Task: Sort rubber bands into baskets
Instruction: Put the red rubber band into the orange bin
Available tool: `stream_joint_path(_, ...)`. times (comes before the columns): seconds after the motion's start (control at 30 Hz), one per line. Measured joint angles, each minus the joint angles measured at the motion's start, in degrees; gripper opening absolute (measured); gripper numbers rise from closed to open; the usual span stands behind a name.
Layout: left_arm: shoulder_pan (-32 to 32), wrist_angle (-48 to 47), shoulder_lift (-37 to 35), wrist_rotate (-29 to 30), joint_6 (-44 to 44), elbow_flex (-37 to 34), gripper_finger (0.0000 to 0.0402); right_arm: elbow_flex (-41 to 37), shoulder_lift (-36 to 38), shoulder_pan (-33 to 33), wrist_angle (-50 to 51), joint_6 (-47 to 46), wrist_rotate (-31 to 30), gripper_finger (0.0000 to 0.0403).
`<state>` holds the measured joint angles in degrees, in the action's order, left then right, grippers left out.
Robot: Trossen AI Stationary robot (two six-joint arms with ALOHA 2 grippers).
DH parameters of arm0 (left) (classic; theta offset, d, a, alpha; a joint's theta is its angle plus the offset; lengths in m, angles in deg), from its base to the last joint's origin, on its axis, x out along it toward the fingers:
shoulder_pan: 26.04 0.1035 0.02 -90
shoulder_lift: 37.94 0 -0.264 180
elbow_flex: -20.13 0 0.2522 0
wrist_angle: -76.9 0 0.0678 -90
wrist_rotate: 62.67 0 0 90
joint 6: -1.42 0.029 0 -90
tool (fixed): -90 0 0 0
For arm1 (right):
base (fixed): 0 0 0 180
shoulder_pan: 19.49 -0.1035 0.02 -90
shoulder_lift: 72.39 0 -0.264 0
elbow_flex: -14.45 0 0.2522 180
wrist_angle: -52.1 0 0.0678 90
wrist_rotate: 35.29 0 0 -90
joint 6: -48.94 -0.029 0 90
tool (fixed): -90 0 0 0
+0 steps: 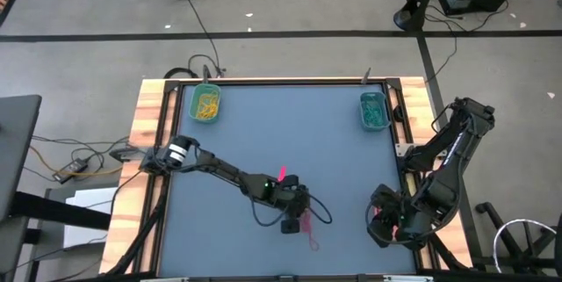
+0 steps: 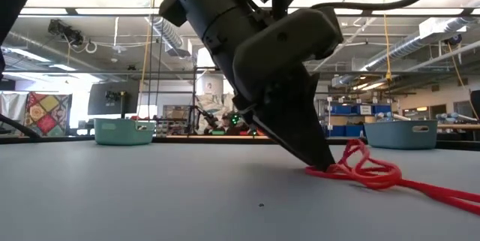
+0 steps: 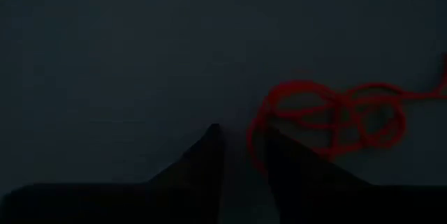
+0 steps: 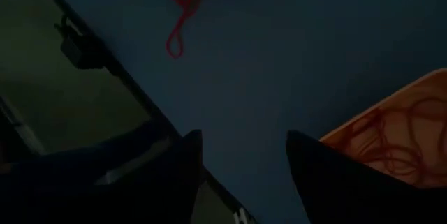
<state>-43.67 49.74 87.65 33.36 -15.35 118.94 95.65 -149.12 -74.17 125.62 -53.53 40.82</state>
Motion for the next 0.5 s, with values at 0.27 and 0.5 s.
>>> stream_joint_path(0.27,0.3,-2.0,0.1,-0.3,-0.9,0.1,0.0008,0.0,0.0,0.2,2.1,0.0,0.0,0.0219)
stream_joint_path(0.5,0.4,-13.8,-2.6,3.0,-2.5,6.5,0.0002,0.0,0.0,0.1,2.3,0.0,0.0,0.0219)
